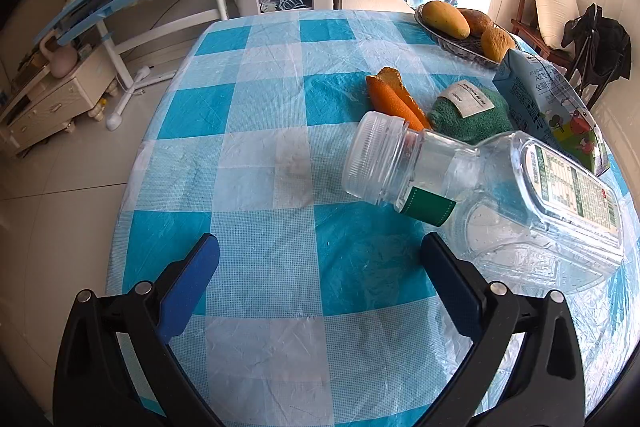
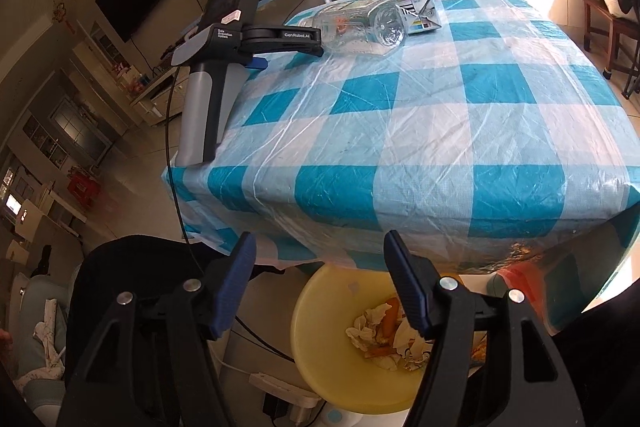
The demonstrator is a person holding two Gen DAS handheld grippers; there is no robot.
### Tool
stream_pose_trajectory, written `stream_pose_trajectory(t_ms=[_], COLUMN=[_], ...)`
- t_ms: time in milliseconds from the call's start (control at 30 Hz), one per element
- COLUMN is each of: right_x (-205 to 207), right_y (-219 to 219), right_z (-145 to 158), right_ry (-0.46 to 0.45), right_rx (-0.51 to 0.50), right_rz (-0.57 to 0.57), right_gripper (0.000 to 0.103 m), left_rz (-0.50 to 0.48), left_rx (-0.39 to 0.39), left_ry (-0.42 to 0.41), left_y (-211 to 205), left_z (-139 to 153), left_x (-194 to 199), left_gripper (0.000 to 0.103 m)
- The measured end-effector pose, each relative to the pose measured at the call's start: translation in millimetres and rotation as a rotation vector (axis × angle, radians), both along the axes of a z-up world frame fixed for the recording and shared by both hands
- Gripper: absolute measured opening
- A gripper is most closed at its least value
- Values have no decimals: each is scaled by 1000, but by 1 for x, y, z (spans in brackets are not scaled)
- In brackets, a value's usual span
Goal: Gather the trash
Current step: 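Move the right tool toward the white milk carton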
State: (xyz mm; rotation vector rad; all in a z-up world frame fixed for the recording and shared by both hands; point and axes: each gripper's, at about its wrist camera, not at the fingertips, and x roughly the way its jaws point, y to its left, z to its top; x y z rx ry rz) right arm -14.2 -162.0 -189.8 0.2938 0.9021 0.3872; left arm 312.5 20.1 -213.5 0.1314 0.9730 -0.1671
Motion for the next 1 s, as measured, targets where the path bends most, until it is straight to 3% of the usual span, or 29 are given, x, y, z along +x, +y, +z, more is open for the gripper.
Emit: stream_pose_trajectory(t_ms=[333,633,1000], right_x=[-6,-8,-12], right_y=[12,21,20], right_z=[2,-4,-2], right_ry=[-43,-24,-35], right_rx=[-92,-137,-131], right_rz=[25,36,28], right_gripper=[64,64,65], left_rz=[0,0,0], left_rx=[0,0,0], left_ry=[0,0,0], left_y=[0,0,0], left_z=[0,0,0], left_x=[0,0,0], left_gripper=[97,97,97])
